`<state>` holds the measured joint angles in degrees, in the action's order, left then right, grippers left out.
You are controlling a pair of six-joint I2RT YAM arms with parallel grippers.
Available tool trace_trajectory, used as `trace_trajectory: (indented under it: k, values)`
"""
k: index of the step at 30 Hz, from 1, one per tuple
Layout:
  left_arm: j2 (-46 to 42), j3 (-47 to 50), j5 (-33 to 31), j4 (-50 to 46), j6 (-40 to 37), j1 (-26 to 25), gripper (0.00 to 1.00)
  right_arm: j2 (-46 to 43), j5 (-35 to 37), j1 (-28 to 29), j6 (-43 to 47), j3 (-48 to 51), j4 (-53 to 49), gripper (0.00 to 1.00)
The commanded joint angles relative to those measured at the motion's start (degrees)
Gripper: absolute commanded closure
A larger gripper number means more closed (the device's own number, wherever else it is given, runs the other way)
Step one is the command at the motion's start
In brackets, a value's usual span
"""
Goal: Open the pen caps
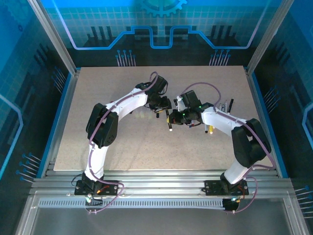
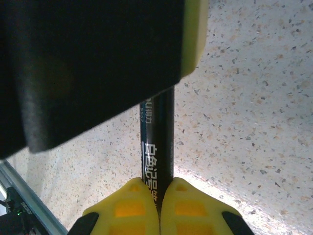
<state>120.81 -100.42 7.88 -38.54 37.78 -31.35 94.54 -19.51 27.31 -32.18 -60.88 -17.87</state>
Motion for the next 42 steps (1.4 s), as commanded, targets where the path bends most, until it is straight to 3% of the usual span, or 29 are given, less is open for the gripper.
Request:
trace_trajectory:
  k: [1,11,13,18,24,31,34,42]
  values:
    - [0.5,-0.2,0.6,-0.7,0.7,0.2,0.67,-2.3,-1.4,0.2,-0.6,0.4,1.5,1.0]
    - [-0.4,1.6,1.6,0.7,1.3,0.2,1.0,-1.9,-1.4,1.2,-1.7,1.6,3.6,1.0]
    - [-0.8,1.9,1.9,1.0,1.4,0.2,1.0,-1.5,-1.2,1.2,-1.8,1.9,4.0,1.0]
    - [-1.9,2.5,2.6,2.1,1.7,0.2,1.0,0.1,-1.0,1.3,-1.8,1.6,4.0,0.67]
    - [-2.9,2.5,3.2,2.4,1.9,0.2,1.0,2.1,-0.5,1.7,-1.8,0.8,4.0,0.66]
    - [-3.7,2.3,3.3,2.6,1.9,0.2,1.0,4.6,-0.8,2.9,-2.3,-0.6,4.6,0.69]
    - [-3.5,2.5,2.8,2.5,1.9,0.2,1.0,4.6,-0.8,3.2,-2.5,-0.8,4.5,0.99]
    - [-0.5,-2.2,-4.5,-0.6,1.6,1.6,1.0,-1.8,-2.5,5.5,-3.9,4.8,2.3,1.0]
